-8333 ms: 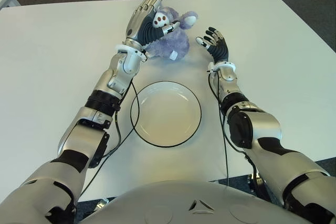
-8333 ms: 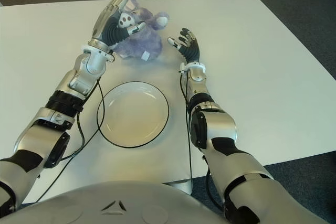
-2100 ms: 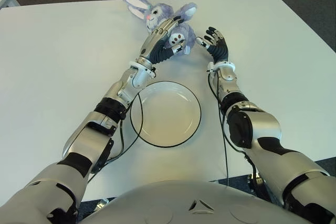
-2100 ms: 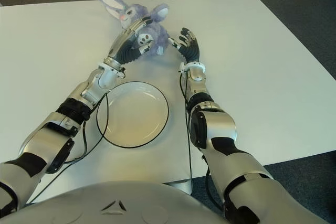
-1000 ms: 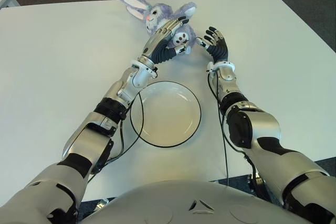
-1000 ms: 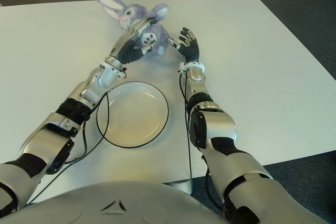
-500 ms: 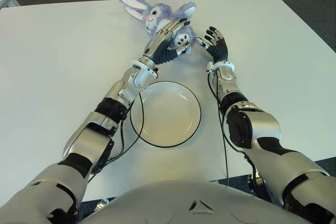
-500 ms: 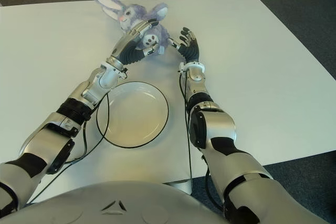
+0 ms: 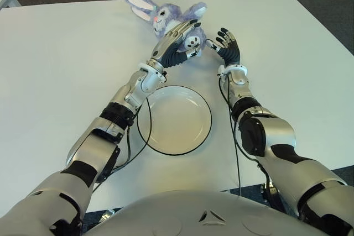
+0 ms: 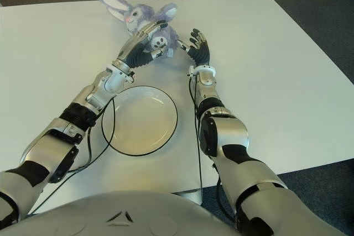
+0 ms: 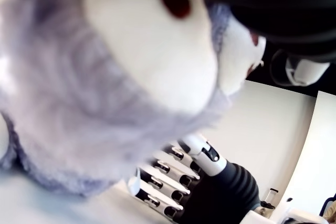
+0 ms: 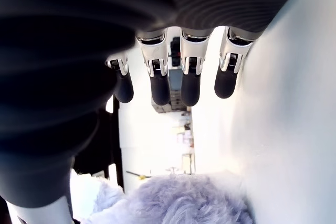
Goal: Put the doll into the plate.
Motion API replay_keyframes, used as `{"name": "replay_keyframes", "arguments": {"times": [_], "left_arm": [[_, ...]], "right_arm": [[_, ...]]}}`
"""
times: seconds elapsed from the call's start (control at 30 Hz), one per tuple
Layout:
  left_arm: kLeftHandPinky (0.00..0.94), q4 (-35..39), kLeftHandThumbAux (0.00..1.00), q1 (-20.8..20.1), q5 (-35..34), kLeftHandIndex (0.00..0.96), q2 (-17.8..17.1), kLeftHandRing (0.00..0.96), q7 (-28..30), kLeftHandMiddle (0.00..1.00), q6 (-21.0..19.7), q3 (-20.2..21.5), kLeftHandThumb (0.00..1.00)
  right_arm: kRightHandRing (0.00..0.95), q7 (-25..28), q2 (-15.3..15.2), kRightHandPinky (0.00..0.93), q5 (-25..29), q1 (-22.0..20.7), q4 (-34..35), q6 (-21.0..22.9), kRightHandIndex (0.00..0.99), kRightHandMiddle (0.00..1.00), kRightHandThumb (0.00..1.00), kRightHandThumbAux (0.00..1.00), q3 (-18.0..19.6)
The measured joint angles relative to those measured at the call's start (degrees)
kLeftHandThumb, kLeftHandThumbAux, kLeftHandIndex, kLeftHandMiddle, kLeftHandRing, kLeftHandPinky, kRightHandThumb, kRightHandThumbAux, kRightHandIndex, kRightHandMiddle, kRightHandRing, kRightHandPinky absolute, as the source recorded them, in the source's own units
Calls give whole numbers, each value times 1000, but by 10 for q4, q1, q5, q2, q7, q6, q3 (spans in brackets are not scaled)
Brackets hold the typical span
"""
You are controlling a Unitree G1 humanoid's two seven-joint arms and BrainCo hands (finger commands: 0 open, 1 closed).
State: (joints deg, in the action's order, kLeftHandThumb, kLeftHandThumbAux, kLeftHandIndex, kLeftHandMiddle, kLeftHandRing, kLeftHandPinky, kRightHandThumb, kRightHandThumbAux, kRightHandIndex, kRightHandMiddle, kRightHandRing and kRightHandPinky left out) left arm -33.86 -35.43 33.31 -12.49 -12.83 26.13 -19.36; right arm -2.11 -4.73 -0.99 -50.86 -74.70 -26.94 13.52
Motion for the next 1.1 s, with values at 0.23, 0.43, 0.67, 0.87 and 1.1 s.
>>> {"name": "replay_keyframes", "arguments": {"times": [0.23, 0.43, 0.67, 0.87, 1.1], "left_arm": [[0, -3, 202, -10, 7, 0, -4, 0, 9, 0, -8, -5, 488], [0, -23, 200, -30, 32, 0, -12, 0, 2, 0, -11, -19, 475], [0, -51, 200, -48, 59, 0, -21, 0, -31, 0, -10, -33, 453], [0, -71, 200, -56, 75, 0, -25, 0, -60, 0, -7, -45, 455], [0, -88, 207, -68, 96, 0, -28, 0, -91, 0, -8, -56, 416]], "right_arm": [[116, 0, 0, 119, 0, 0, 0, 0, 119, 136, 0, 773, 0], [117, 0, 0, 122, 0, 0, 0, 0, 120, 138, 0, 775, 0], [127, 0, 0, 129, 1, 0, 0, 0, 126, 149, 0, 782, 1], [134, 0, 1, 137, 2, 0, 0, 0, 129, 154, 0, 787, 1], [137, 0, 1, 140, 2, 0, 0, 0, 128, 154, 0, 777, 3]]}}
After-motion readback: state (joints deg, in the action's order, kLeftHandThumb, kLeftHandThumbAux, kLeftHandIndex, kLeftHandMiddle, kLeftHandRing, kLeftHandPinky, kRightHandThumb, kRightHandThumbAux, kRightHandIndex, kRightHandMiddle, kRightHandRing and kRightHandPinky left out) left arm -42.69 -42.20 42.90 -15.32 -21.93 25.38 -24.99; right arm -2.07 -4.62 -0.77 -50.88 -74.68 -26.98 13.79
